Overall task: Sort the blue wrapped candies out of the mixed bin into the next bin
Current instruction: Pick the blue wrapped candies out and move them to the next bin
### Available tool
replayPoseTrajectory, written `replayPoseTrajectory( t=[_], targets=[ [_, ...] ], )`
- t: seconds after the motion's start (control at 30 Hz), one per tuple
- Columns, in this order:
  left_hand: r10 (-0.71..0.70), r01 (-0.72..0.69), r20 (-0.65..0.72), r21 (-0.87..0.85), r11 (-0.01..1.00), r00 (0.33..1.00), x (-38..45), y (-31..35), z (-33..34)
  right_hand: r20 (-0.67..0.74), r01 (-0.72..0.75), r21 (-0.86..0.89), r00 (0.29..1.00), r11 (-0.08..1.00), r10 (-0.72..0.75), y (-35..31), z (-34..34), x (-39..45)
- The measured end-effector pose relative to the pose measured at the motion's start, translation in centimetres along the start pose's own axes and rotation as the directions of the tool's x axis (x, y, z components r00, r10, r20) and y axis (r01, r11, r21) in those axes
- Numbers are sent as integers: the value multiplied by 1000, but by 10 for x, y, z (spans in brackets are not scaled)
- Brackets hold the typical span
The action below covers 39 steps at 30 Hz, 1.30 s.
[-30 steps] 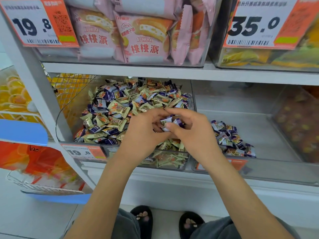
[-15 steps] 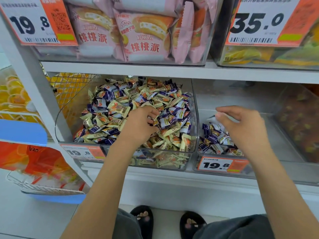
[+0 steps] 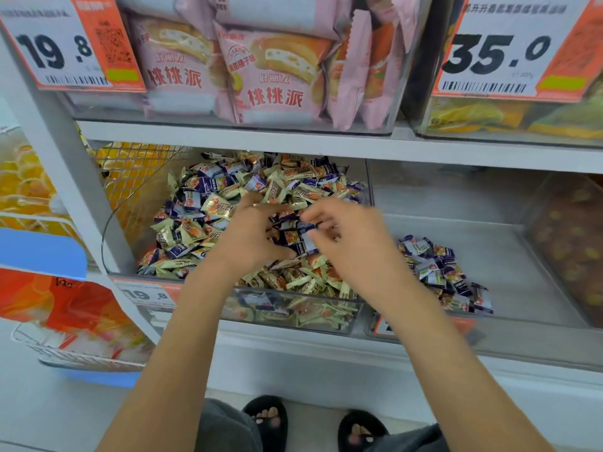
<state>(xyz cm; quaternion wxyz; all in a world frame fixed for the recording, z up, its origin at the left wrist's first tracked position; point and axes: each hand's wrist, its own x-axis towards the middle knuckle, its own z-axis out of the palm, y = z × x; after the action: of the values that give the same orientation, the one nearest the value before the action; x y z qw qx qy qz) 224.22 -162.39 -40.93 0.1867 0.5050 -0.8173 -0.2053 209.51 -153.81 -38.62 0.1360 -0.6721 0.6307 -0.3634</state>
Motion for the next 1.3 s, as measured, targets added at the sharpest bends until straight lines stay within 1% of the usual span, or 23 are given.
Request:
replayPoseTrajectory(
  t=[0.07, 0.1, 0.17, 0.3, 0.43, 0.57, 0.63, 0.7, 0.8, 0.9, 1.0, 1.1, 1.2, 1.27, 1.3],
  targets=[
    [-28, 26, -58, -22, 999, 998, -8, -8, -10, 151, 24, -184, 989, 983, 4, 3, 16, 10],
    [-34, 34, -80, -5, 999, 996, -13, -12, -14, 190, 40, -238, 982, 970, 6, 6, 22, 14],
    [-35, 37, -93, 22, 999, 995, -21, -18, -16, 218, 55, -287, 976, 956, 10, 13, 30, 20],
    [-12, 16, -95, 36, 999, 995, -27, -19, -13, 283, 82, -329, 959, 941, 15, 20, 39, 30],
    [-2, 7, -68, 77, 997, 998, -30, -21, -10, 330, 104, -324, 944, 940, 10, 26, 45, 43],
    [-39, 41, -21, 101, 994, 999, -30, -22, -9, 365, 153, -300, 930, 942, -35, 28, 48, 47],
    [-36, 37, -8, 115, 993, 999, -28, -20, -7, 356, 179, -269, 932, 946, -75, 27, 48, 46],
    [-20, 21, -3, 198, 980, 1000, -25, -16, -3, 341, 201, -238, 933, 950, -112, 26, 50, 45],
    [-46, 41, 9, 316, 948, 999, -23, -9, 1, 313, 209, -210, 940, 955, -137, 25, 50, 43],
    [-60, 49, 28, 299, 953, 998, -23, -6, 1, 237, 207, -178, 958, 962, -162, 24, 50, 41],
    [-72, 60, 42, 238, 969, 997, -22, -6, -1, 190, 157, -110, 972, 981, -135, 22, 48, 41],
    [-52, 44, 29, 226, 973, 998, -23, -5, -1, 95, 104, 36, 990, 994, -107, 17, 39, 40],
    [15, -13, -11, 192, 981, 1000, -26, -7, -1, -5, 75, 200, 997, 977, -75, 9, 19, 33],
    [41, -38, -26, 109, 993, 999, -28, -10, -2, -22, -8, 357, 1000, 934, 17, 7, 3, 26],
    [47, -45, -34, 63, 997, 998, -29, -11, -3, -6, -69, 455, 997, 888, 80, 7, -4, 22]
  ],
)
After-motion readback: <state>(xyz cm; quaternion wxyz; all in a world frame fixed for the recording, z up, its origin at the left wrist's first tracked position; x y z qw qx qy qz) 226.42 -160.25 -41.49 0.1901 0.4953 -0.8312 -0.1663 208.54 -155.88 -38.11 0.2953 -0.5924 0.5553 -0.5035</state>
